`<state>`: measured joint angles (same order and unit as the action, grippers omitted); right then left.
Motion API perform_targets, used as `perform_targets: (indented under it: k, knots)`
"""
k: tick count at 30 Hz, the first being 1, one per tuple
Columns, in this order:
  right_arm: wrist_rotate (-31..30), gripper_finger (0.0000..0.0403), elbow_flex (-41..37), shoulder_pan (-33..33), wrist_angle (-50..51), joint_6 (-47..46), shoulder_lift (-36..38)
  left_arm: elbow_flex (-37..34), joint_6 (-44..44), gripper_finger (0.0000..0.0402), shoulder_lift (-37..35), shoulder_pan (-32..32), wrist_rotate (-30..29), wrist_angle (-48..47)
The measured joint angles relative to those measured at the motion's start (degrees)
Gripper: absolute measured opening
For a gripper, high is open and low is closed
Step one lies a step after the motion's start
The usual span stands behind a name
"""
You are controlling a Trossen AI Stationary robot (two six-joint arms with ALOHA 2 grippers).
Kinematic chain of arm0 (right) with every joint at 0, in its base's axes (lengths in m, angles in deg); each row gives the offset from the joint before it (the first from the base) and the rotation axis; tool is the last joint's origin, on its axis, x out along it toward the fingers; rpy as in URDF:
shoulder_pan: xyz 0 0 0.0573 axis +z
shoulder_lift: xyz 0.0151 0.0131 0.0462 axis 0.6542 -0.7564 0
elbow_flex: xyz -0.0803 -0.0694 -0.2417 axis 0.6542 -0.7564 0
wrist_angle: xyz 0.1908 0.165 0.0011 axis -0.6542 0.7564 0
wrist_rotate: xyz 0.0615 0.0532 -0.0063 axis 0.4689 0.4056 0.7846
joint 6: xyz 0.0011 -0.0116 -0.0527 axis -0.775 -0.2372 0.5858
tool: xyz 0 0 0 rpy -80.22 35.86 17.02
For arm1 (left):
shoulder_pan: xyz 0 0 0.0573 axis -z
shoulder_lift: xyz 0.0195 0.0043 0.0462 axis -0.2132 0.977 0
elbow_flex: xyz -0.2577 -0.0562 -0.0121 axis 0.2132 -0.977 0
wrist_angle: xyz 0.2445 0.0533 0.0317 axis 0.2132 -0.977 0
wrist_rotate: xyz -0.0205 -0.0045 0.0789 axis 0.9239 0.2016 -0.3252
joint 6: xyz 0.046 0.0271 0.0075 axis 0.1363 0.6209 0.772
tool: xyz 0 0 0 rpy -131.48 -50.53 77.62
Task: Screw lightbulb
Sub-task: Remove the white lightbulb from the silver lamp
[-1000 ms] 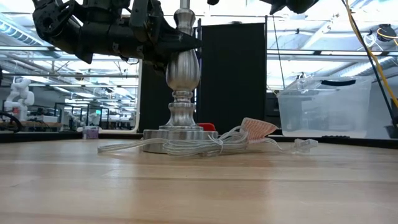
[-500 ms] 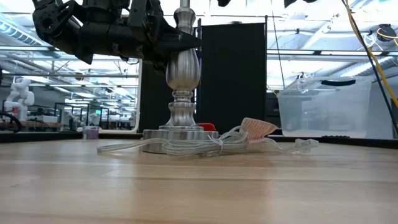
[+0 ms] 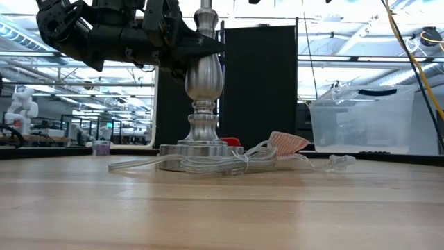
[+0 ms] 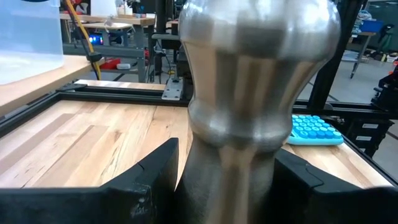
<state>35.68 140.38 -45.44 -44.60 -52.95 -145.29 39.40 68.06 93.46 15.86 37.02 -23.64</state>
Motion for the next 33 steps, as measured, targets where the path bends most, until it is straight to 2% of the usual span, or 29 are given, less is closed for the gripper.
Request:
perform_targets:
  k: [4, 13, 23, 33]
  knots:
    - [-1.38, 0.0299, 0.0, 0.48, -0.21, -0.02, 0.0, 0.0, 0.01, 0.019, 0.0, -0.02, 0.15, 0.0]
    - [-14.25, 0.0299, 0.0, 4.9, -2.73, 0.75, -0.48, 0.0, 0.0, 0.019, -0.04, -0.07, -0.5, 0.0]
    - [-22.72, 0.0299, 0.02, 8.36, -5.63, -1.03, -0.94, 0.0, 0.06, 0.019, -0.02, -0.09, -0.92, 0.04]
    - [-33.26, 0.0299, 0.04, 12.21, -17.43, 0.36, -7.48, 0.0, 0.09, 0.019, -0.02, -0.08, -1.7, 0.09]
